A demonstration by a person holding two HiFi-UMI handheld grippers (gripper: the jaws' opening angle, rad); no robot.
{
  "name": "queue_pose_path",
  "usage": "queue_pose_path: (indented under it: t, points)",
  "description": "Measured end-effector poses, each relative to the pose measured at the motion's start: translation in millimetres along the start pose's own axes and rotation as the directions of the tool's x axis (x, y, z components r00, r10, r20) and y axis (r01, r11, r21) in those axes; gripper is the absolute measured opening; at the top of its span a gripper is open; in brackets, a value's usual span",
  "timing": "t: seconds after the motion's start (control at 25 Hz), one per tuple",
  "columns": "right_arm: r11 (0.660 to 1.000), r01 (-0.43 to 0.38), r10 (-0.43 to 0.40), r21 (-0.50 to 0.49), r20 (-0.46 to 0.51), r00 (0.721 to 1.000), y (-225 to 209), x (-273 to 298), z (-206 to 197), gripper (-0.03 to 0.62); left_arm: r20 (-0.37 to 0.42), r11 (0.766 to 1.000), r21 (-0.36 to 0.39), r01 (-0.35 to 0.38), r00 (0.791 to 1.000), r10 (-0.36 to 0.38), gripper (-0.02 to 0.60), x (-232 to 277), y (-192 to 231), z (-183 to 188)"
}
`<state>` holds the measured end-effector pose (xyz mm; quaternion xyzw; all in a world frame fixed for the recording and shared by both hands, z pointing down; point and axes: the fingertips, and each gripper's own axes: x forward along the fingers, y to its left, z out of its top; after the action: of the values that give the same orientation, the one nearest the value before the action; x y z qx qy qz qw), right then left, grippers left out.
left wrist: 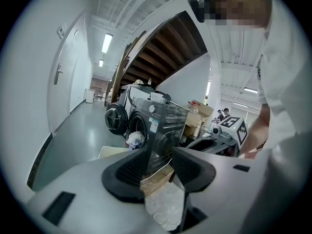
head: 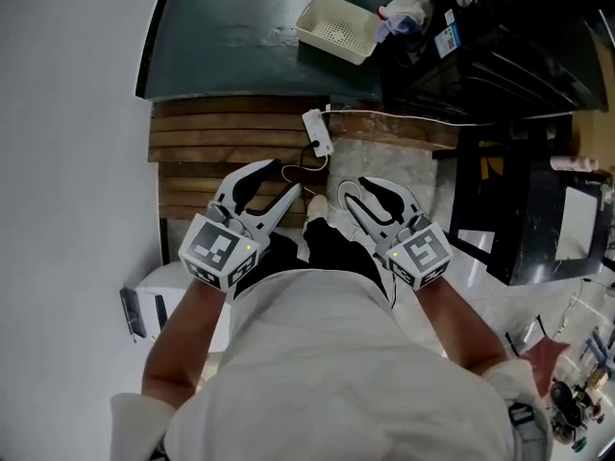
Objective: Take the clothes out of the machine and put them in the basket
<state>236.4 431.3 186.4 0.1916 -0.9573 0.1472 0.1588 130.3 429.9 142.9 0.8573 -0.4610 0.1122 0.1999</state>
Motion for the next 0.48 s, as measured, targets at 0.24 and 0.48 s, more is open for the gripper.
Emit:
queue_pose_path:
  t: [0.24, 0.48]
  points:
    - [0.999, 0.035, -0.035, 0.003, 0.029, 0.999, -36.3, 2.2, 30.6, 0.138, -0.040, 1.000, 0.017, 0.016, 0.999, -0.015, 0.110, 22.9, 18.7, 31.7]
    - [0.995, 0.090, -0.091, 0.041, 0.039, 0.995, -58.5, 11.6, 40.2, 0.139, -0.052, 0.995, 0.019, 0.094, 0.994, -0.093, 0.044, 50.5, 27.3, 52.5]
